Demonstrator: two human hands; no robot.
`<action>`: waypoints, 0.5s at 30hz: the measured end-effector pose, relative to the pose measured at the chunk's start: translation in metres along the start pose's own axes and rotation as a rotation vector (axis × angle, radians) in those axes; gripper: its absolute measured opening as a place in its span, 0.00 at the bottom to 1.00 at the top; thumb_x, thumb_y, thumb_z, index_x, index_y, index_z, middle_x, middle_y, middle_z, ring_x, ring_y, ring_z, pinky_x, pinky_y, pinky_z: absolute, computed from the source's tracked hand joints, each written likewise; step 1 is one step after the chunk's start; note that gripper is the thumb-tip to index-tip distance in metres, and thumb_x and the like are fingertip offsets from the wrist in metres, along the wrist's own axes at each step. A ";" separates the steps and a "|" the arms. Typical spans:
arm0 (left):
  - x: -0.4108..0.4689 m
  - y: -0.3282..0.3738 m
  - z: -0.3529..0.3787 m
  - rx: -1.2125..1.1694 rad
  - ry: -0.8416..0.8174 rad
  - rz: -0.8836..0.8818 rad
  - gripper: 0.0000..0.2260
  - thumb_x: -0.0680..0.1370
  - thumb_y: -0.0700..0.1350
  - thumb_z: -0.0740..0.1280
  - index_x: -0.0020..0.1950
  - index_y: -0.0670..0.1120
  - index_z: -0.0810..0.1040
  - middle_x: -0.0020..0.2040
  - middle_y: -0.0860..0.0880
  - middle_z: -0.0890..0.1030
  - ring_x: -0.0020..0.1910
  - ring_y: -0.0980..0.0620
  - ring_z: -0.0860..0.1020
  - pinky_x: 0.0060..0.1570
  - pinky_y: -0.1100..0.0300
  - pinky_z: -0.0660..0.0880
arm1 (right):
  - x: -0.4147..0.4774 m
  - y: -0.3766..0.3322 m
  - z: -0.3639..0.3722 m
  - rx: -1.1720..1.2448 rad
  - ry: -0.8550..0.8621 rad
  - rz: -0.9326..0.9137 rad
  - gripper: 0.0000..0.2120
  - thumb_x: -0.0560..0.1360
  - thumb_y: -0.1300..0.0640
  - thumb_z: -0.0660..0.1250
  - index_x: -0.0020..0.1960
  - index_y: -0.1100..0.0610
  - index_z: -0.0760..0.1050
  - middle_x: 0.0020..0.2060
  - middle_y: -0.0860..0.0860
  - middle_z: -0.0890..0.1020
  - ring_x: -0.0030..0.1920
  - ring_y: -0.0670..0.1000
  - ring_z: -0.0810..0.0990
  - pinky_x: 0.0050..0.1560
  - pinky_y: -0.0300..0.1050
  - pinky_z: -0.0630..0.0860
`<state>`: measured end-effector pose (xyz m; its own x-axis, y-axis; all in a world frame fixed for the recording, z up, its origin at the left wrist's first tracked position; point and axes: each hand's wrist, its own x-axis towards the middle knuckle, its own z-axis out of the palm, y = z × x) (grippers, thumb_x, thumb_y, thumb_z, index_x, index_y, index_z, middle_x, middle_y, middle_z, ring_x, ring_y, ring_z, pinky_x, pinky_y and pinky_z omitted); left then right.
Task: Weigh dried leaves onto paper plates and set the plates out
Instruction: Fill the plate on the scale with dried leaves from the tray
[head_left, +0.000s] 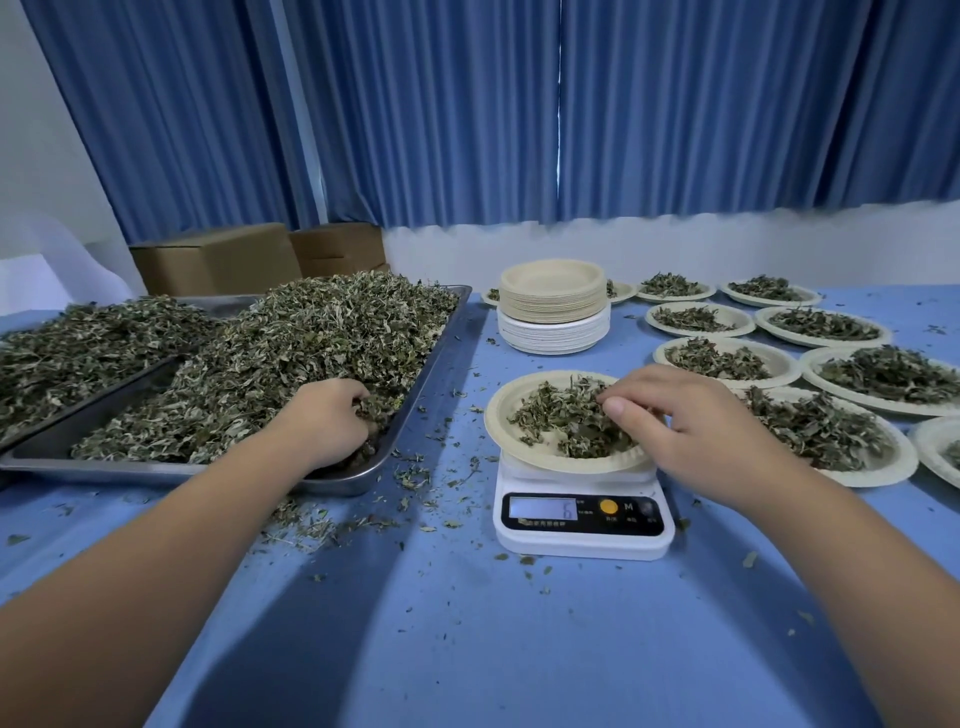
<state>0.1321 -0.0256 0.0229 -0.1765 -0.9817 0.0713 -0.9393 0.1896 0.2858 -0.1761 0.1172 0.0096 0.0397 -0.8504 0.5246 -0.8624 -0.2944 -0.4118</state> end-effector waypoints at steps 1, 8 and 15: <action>0.001 0.000 -0.001 -0.019 0.019 -0.009 0.21 0.80 0.45 0.66 0.72 0.46 0.69 0.41 0.49 0.76 0.32 0.52 0.76 0.24 0.62 0.67 | 0.001 0.001 0.001 -0.011 -0.007 0.002 0.13 0.78 0.48 0.61 0.53 0.50 0.82 0.49 0.41 0.79 0.52 0.43 0.76 0.53 0.33 0.69; 0.002 -0.003 -0.001 -0.061 0.149 -0.013 0.26 0.80 0.56 0.62 0.74 0.42 0.66 0.37 0.52 0.73 0.29 0.54 0.76 0.23 0.63 0.66 | 0.004 0.005 0.003 -0.100 0.053 0.050 0.18 0.78 0.45 0.58 0.58 0.51 0.81 0.49 0.47 0.75 0.54 0.50 0.73 0.58 0.48 0.68; 0.003 -0.004 -0.004 0.019 0.203 0.002 0.29 0.80 0.61 0.58 0.72 0.42 0.68 0.37 0.51 0.72 0.31 0.51 0.77 0.26 0.60 0.67 | 0.003 0.003 0.004 -0.028 0.049 0.017 0.31 0.74 0.35 0.50 0.43 0.57 0.81 0.41 0.49 0.75 0.47 0.48 0.73 0.45 0.42 0.64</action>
<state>0.1368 -0.0291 0.0258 -0.1168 -0.9575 0.2638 -0.9448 0.1890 0.2675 -0.1761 0.1123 0.0071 0.0008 -0.8328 0.5536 -0.8768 -0.2668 -0.4001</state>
